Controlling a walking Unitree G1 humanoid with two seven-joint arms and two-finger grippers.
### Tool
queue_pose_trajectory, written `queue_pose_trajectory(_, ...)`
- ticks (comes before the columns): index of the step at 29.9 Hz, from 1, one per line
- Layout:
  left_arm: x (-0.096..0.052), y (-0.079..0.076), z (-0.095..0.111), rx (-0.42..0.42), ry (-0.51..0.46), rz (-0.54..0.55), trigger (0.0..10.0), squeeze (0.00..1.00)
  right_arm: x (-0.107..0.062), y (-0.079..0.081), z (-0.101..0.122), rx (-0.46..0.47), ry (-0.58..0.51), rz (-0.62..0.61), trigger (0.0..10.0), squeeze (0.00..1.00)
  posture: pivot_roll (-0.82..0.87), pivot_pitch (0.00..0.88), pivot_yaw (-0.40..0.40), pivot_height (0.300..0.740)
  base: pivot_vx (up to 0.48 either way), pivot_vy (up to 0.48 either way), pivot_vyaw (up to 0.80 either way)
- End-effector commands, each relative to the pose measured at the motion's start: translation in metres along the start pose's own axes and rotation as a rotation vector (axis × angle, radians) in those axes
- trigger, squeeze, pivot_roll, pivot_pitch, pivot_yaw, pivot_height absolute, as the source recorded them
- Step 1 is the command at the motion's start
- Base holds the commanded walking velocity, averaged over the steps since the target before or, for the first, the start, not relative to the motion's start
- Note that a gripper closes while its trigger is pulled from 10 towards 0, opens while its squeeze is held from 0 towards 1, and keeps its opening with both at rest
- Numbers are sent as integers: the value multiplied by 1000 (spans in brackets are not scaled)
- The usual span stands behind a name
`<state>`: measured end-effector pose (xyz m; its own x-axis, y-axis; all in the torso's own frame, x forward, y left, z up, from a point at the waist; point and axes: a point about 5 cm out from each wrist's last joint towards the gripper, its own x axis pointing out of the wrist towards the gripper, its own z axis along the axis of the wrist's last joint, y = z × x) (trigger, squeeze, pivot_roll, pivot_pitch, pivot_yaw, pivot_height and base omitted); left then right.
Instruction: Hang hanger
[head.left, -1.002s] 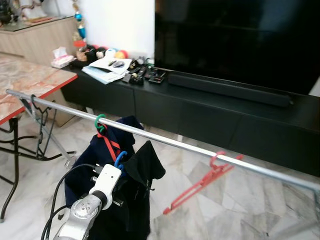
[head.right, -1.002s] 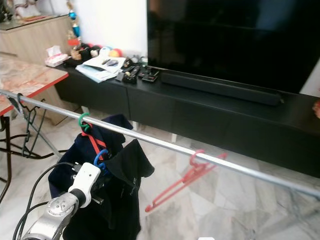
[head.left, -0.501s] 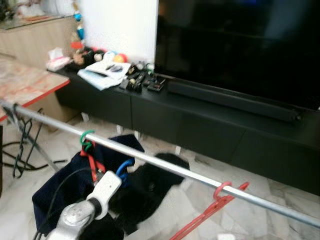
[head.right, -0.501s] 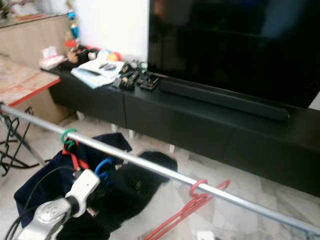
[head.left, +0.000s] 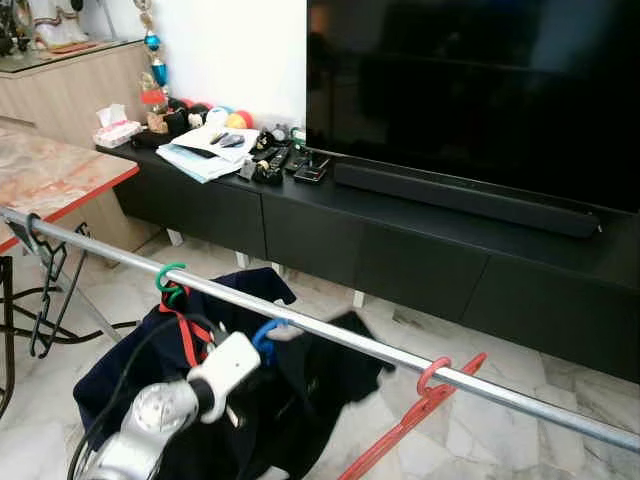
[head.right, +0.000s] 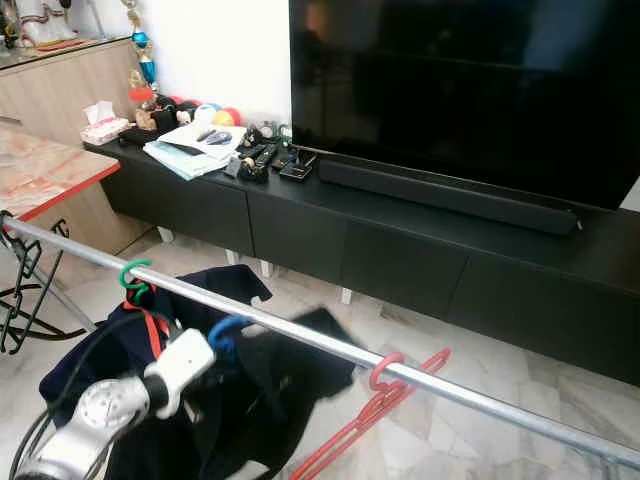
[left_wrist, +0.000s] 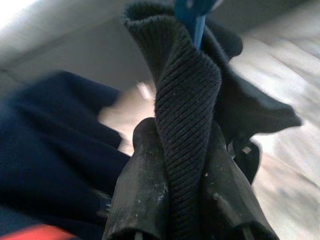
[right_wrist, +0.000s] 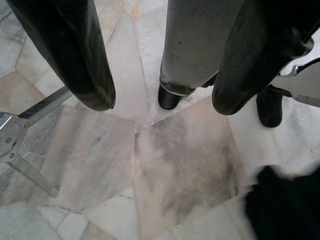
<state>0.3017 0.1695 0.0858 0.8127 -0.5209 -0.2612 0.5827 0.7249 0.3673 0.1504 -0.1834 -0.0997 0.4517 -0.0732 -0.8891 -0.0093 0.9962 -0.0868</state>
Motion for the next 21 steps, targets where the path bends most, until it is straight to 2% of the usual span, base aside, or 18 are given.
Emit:
queue_pose_trajectory(1, 1, 15, 7, -16, -31, 92, 10000, 0, 1, 2, 5, 2, -11, 0, 10000, 0, 77, 0, 0, 740, 0, 0, 0)
queue_pose_trajectory(3, 2, 20, 4, -58, -6, 124, 10000, 0, 1, 4, 6, 3, -13, 1, 10000, 0, 71, 0, 2, 740, 0, 0, 0)
queue_pose_trajectory(9, 3, 22, -4, -124, 77, 138, 10000, 0, 1, 7, 9, 5, -14, 6, 10000, 0, 72, 0, 3, 740, 0, 0, 0)
queue_pose_trajectory(15, 2, 11, -17, -150, 169, 63, 10000, 0, 1, 10, 11, 2, -16, 10, 10000, 0, 72, 0, 3, 740, 0, 0, 0)
queue_pose_trajectory(21, 4, 7, -20, -178, 204, 57, 10000, 0, 1, 9, 10, 1, -16, 8, 10000, 0, 72, 0, 0, 740, 0, 0, 0)
